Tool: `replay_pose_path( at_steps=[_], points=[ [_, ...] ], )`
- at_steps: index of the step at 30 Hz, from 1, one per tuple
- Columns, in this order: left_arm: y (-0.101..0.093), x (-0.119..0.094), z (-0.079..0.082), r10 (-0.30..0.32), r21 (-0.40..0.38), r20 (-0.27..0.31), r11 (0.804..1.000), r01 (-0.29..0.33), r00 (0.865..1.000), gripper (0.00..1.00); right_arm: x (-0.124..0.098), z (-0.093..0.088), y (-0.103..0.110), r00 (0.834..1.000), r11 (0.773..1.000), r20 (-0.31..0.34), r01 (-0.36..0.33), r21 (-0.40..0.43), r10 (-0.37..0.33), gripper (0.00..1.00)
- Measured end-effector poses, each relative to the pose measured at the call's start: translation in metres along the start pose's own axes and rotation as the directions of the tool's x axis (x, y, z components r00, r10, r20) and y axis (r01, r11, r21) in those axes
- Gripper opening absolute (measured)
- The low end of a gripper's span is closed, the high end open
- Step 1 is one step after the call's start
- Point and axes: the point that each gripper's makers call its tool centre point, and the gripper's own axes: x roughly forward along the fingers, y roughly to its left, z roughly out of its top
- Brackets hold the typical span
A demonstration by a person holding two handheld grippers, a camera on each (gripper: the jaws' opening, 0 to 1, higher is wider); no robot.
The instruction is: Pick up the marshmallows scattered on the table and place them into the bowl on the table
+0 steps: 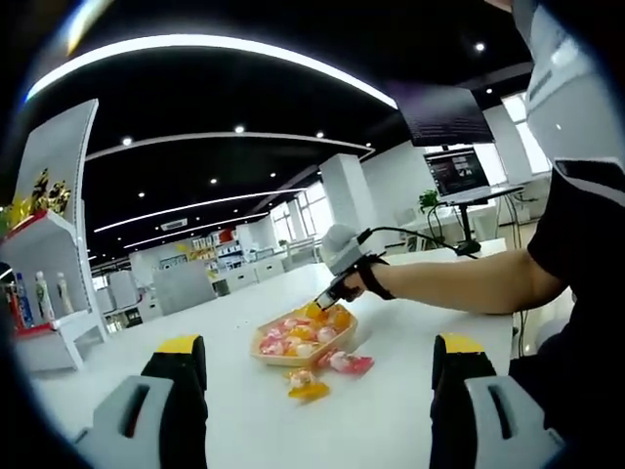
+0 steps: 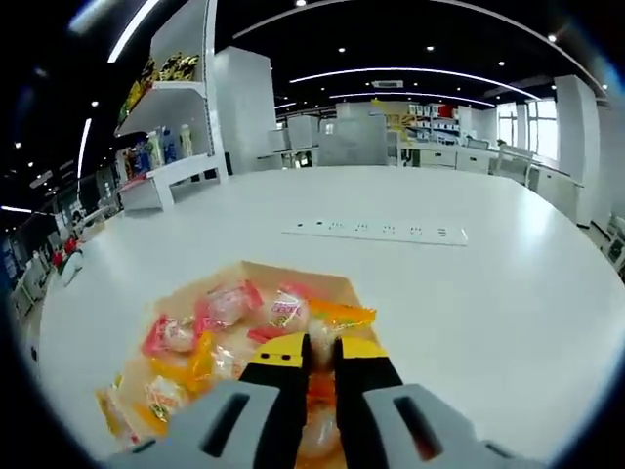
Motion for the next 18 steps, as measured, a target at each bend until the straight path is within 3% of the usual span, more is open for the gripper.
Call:
replay_pose_path(
  at_steps=[5,11,18],
  points=[
    [0.001,0.001,-0.001,0.001,0.002,-0.009,1.000,-0.001,1.000,0.95,0.000,0.002,-0.002,1.000,0.999,0.014,0.017,-0.039,-0.016,0.09],
    [0.000,0.002,-0.004,0.004,-0.002,-0.013,1.000,-0.004,1.000,0.95,0.004,0.008,-0.004,0.999,1.000,0.038,-0.012,-0.008,0.012,0.09],
    [-0.002,0.003,-0.008,-0.001,-0.005,-0.028,1.000,0.001,1.000,0.95,0.012,0.008,-0.007,1.000,0.999,0.027,-0.013,-0.051,0.014,0.09]
  ],
)
